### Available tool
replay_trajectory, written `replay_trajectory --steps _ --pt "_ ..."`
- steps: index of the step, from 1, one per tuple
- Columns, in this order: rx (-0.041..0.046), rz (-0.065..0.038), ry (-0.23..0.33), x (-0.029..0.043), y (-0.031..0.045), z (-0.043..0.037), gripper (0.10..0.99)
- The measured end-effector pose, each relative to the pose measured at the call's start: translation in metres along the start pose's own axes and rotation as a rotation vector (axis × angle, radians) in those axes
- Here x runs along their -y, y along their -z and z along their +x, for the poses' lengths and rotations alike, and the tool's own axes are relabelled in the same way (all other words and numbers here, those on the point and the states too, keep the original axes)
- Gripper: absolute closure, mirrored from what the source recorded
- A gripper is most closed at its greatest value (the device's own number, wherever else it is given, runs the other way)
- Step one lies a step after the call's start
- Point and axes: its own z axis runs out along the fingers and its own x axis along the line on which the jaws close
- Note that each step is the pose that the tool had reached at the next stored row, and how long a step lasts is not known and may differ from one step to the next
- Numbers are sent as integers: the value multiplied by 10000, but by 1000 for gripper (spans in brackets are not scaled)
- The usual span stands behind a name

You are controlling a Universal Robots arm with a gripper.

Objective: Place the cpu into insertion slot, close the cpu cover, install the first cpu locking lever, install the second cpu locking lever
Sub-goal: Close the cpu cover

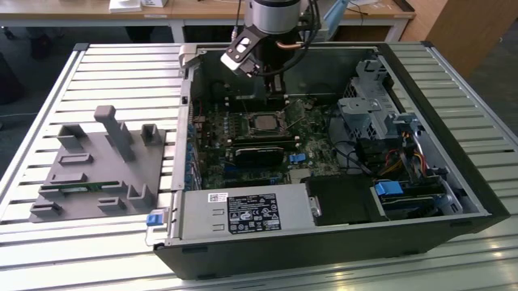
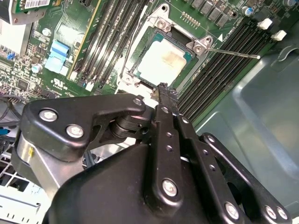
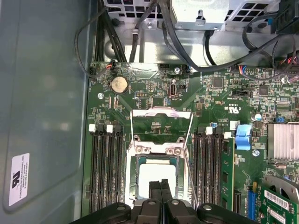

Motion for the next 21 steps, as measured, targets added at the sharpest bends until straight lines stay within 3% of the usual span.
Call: replay_trajectory --steps 6,7,21 --pt "0 0 0 -10 3 0 973" --pt "1 1 0 -98 13 -1 973" --pt "0 0 -1 -113 78 0 973"
